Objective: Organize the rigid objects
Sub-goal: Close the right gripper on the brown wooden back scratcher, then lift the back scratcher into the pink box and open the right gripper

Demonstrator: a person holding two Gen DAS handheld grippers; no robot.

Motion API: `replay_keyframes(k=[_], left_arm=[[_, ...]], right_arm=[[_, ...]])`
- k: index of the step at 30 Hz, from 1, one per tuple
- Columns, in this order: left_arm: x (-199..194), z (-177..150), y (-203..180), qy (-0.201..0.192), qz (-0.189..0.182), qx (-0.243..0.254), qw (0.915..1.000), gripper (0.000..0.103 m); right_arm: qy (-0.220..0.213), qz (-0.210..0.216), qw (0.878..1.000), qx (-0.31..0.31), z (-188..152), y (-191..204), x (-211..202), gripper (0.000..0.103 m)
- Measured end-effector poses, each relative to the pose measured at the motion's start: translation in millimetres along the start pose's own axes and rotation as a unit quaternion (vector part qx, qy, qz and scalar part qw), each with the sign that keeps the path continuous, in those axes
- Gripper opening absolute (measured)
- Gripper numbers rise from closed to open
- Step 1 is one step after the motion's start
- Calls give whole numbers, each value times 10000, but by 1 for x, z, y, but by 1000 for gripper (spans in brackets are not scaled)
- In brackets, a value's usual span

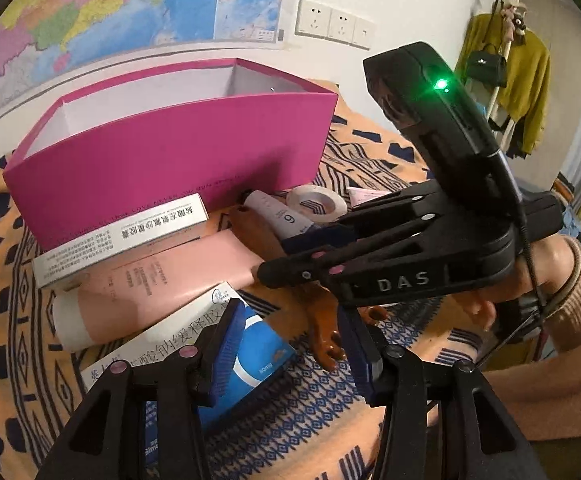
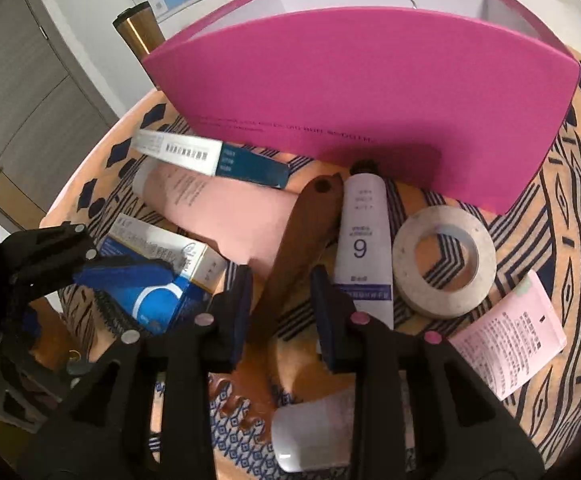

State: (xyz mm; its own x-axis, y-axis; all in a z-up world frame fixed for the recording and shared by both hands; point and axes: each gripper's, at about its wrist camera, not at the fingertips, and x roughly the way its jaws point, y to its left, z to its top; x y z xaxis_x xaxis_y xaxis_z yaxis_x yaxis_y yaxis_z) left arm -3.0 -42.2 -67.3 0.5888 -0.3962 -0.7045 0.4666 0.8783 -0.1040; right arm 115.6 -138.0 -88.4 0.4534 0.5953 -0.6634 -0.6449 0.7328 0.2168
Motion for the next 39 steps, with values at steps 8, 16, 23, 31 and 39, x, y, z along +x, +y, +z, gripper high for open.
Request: replay_keyframes(k=[8,16,23,31,39], left_arm=[[0,-1,8,-14,-95,-120,9999,51],[24,10,-2,6,-506,-122,9986,55],[43,18,-3,66,-707,-137,9974,40],[39,27,3,-126,-483,-135,9987,23],[12,60,0,-604,-170,232,9978,23]], right_arm=[[-208,138,9993,281,-1,-7,-1,20],[-608,867,9914,776,-9,-23,-22,16],[-927,1148,9866,690,-11,-18,-43,16],[-1100,1189,9850,593,-10,-16,-52,16],[-1549,1201,9800,328,15,-6,-83,16]])
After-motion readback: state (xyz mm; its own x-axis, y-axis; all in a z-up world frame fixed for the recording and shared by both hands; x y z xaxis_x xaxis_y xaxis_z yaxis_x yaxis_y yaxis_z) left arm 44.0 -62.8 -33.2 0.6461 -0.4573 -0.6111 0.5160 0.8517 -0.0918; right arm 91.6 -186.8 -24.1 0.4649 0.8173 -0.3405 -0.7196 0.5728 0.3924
